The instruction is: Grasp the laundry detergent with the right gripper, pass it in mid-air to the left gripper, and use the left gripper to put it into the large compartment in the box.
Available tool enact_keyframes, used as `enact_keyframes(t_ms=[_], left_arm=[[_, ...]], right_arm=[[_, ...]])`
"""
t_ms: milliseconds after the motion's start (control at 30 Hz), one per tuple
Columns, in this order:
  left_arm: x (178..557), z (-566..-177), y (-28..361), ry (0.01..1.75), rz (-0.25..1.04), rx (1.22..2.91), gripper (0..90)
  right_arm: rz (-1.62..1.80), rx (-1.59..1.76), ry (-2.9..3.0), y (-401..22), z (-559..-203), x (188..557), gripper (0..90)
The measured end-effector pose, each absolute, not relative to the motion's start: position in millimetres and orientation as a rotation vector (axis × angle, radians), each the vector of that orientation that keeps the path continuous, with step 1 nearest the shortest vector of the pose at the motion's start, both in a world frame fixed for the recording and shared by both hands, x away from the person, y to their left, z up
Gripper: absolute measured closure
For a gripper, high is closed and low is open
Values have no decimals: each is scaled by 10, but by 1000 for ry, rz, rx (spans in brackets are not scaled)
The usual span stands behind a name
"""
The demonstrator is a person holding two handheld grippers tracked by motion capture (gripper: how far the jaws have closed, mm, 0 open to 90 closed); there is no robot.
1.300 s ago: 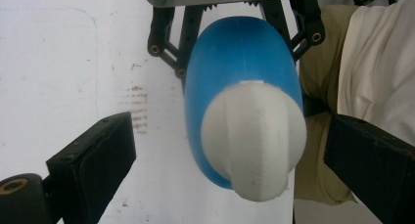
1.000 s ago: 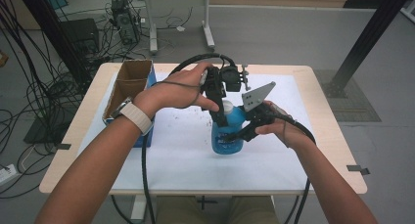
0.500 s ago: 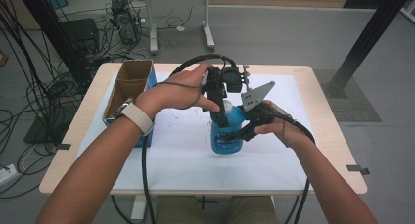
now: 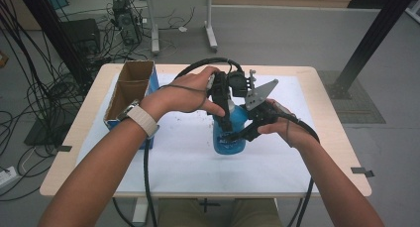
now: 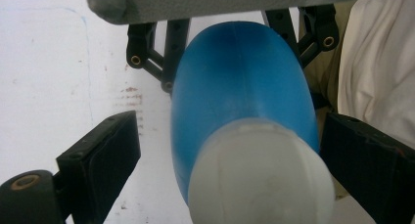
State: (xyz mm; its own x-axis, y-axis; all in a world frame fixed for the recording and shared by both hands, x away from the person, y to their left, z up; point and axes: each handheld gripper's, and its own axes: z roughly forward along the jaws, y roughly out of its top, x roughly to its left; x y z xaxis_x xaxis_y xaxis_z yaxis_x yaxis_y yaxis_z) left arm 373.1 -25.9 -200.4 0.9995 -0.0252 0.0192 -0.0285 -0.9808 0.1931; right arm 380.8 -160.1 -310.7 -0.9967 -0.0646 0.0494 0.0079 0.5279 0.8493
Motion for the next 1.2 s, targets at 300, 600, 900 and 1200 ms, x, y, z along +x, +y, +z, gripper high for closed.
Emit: enact_keyframes(t_ms=[300,600,900,1200], left_arm=[[3727,-2011,-280,-48,23,2942,127],[3724,-2033,-291,-51,17,2944,166],[3724,-2075,-284,-53,4,2937,224],[3718,-2101,-294,-65,-3,2946,260]], right_arm=[[-1501,52,-2679,-1618,-3064,3813,429],[-1505,50,-2672,-1621,-3062,3813,429],[-1492,51,-2677,-1616,-3067,3810,429],[-1482,46,-2675,-1609,-3073,3805,429]])
